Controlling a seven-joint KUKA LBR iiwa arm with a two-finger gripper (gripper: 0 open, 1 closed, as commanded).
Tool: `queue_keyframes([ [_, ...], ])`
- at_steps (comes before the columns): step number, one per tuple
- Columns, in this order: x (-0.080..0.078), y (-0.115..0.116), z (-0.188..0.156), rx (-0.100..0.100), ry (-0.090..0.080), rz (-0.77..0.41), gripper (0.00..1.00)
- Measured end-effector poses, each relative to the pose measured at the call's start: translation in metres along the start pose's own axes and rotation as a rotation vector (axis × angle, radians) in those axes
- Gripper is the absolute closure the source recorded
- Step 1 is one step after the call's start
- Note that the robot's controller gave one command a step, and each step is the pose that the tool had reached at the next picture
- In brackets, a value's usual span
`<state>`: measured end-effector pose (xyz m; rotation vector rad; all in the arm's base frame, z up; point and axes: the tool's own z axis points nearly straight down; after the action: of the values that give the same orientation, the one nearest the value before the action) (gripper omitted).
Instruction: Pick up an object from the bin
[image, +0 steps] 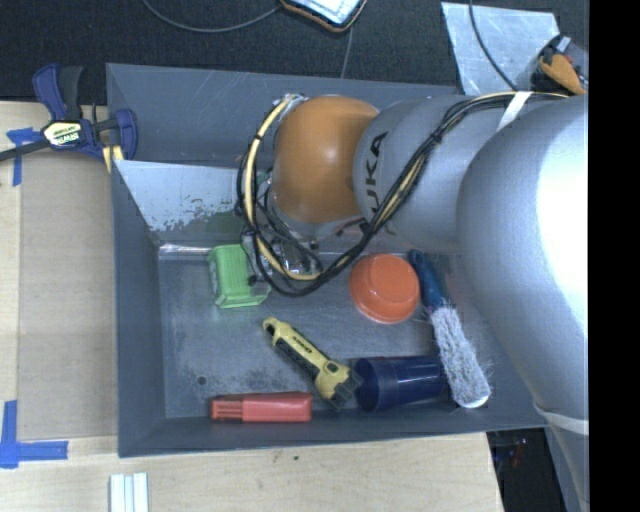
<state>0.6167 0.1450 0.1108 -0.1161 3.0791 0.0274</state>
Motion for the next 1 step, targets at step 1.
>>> queue_keyframes([
  [1,0.0000,0.0000,0.0000,0.000,0.000,0.000,1.00],
])
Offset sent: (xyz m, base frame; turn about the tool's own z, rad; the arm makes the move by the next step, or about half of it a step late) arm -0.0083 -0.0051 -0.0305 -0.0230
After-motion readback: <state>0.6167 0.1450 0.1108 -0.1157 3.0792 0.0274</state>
